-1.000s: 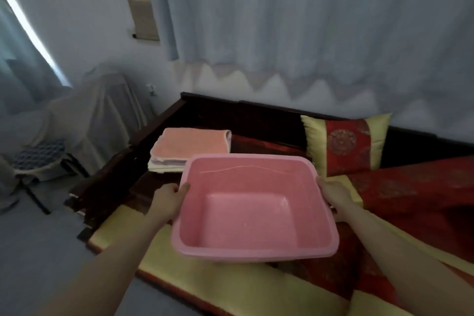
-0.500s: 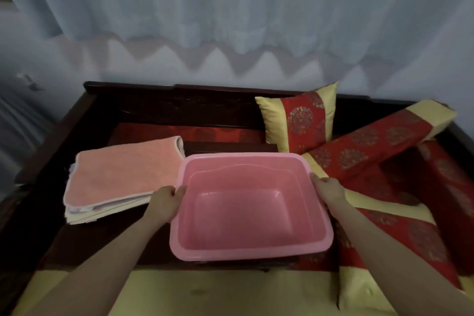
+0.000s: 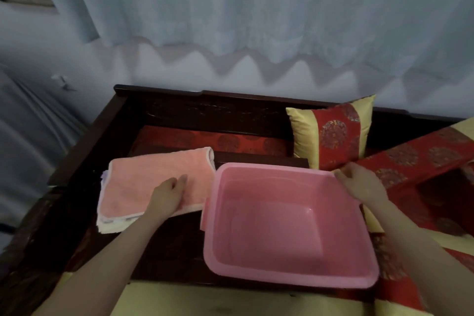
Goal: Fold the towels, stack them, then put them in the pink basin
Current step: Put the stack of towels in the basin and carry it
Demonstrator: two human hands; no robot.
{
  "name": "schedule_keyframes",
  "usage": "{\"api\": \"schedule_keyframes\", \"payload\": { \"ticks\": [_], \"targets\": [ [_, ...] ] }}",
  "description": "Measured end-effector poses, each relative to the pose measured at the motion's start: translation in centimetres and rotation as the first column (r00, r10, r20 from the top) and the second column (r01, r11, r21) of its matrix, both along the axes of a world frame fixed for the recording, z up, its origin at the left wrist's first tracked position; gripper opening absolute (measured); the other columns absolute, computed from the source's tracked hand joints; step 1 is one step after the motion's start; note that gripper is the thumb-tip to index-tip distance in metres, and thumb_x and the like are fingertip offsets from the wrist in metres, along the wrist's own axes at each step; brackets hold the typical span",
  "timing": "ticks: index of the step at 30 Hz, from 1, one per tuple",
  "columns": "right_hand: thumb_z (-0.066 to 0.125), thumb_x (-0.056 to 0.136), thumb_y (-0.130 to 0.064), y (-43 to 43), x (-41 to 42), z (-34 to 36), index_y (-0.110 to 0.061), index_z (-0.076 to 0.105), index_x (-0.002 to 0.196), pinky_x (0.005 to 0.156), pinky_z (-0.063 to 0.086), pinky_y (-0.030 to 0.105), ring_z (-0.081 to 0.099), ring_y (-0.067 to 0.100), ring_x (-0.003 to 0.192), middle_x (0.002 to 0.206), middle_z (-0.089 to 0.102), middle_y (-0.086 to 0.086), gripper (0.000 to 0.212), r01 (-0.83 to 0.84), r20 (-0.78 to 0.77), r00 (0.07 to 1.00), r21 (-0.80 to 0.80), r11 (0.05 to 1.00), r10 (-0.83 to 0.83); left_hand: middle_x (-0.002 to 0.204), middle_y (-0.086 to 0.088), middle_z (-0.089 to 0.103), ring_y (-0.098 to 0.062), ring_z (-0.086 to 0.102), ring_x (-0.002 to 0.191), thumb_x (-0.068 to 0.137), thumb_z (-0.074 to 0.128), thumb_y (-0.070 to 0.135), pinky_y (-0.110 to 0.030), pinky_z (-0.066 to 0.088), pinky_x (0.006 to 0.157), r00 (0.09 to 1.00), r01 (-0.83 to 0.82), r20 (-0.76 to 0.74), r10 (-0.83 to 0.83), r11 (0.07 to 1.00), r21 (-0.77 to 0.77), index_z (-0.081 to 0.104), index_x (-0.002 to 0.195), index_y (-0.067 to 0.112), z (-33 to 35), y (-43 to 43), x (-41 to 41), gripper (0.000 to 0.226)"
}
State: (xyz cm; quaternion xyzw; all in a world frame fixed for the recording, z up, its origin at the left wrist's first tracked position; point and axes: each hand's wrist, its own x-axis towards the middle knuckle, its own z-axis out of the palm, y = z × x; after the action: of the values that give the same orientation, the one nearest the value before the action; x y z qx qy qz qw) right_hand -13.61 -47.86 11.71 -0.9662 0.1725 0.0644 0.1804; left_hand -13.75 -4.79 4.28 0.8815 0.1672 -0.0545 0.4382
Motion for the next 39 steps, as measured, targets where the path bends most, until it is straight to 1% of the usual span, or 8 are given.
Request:
{"api": "schedule_keyframes", "payload": {
  "ticks": [3,7,12,17,21,24,30,39],
  "targets": [
    [0.060,0.088,-0.030,7.8,3.8,2.3,-0.014,0.061,0.089,0.076,0.043,0.034,0.060,0.026,0.091,0.092,0.065,0.003,0.017,-0.121,0.195,0.978,0.221,0.968,0.078,0.065,-0.018,0.064,-0.036,0.062,0.067,0.092,0.041,0.047,-0.047,0.053,0.078,0.987,-0.153,0.025,0.156,0.983,-0.106,0.058,0.069,0.002,-0.2,6.0,2.3,0.054],
    [0.068,0.081,-0.033,19.6,8.5,1.2,-0.024,0.065,0.099,0.094,0.049,0.037,0.062,0.016,0.100,0.102,0.067,-0.002,0.020,-0.118,0.146,0.989,0.588,0.800,0.038,0.063,-0.011,0.058,-0.028,0.057,0.068,0.094,0.045,0.038,-0.042,0.049,0.073,0.962,-0.273,-0.043,0.270,0.932,-0.239,0.056,0.069,0.010,-0.7,11.9,4.9,0.039],
    [0.076,0.076,-0.026,30.4,11.9,-2.5,-0.012,0.049,0.132,0.100,0.042,0.029,0.054,0.017,0.113,0.131,0.055,0.007,0.064,0.022,-0.045,0.999,0.678,0.735,0.011,0.107,-0.019,0.064,-0.038,0.058,0.104,0.084,0.059,0.038,-0.046,0.046,0.093,0.979,-0.198,-0.041,0.198,0.980,-0.008,0.060,0.105,0.004,-2.3,17.2,6.5,0.040],
    [0.080,0.068,-0.025,35.5,14.5,-7.8,-0.004,0.025,0.145,0.103,0.043,0.035,0.048,0.029,0.127,0.140,0.044,0.011,0.097,0.171,-0.374,0.927,0.456,0.874,0.014,0.153,-0.020,0.023,-0.039,0.022,0.141,0.063,0.079,0.052,-0.053,0.024,0.112,0.918,-0.259,-0.261,0.298,0.950,0.173,0.016,0.148,0.005,-5.9,21.0,5.7,0.116],
    [0.064,0.082,-0.026,36.5,15.9,-13.3,-0.002,0.040,0.140,0.110,0.038,0.044,0.042,0.037,0.131,0.147,0.038,0.018,0.067,0.034,-0.509,0.852,0.282,0.959,0.119,0.143,-0.020,0.041,-0.039,0.045,0.126,0.051,0.082,0.059,-0.052,0.039,0.105,0.759,-0.456,-0.590,0.277,0.872,-0.177,0.023,0.144,0.004,-9.0,22.3,5.3,0.123],
    [0.074,0.076,-0.039,36.5,15.5,-14.1,-0.003,0.034,0.143,0.108,0.039,0.038,0.043,0.032,0.132,0.149,0.034,0.019,0.086,0.103,-0.537,0.842,0.261,0.960,0.056,0.124,-0.019,0.058,-0.036,0.058,0.106,0.043,0.081,0.064,-0.049,0.047,0.097,0.724,-0.475,-0.669,0.166,0.823,-0.310,0.044,0.131,0.000,-9.8,22.6,5.2,0.115],
    [0.079,0.073,-0.040,36.3,14.1,-13.4,-0.005,0.046,0.135,0.097,0.041,0.032,0.053,0.027,0.122,0.137,0.052,0.012,0.079,0.368,-0.579,0.812,0.409,0.835,-0.074,0.115,-0.017,0.063,-0.033,0.061,0.104,0.026,0.086,0.059,-0.047,0.048,0.098,0.776,-0.437,-0.624,0.094,0.793,-0.425,0.052,0.124,-0.001,-9.7,23.8,5.8,0.119],
    [0.093,0.034,-0.042,36.9,13.1,-12.3,-0.010,0.065,0.110,0.093,0.048,0.039,0.064,0.026,0.092,0.101,0.069,0.010,0.086,0.484,-0.689,0.725,0.521,0.703,0.012,0.100,-0.006,0.061,-0.027,0.059,0.093,0.073,0.078,0.033,-0.042,0.048,0.086,0.887,-0.367,-0.425,0.181,0.835,-0.410,0.049,0.129,0.008,-8.5,24.9,6.3,0.068]
  ]
}}
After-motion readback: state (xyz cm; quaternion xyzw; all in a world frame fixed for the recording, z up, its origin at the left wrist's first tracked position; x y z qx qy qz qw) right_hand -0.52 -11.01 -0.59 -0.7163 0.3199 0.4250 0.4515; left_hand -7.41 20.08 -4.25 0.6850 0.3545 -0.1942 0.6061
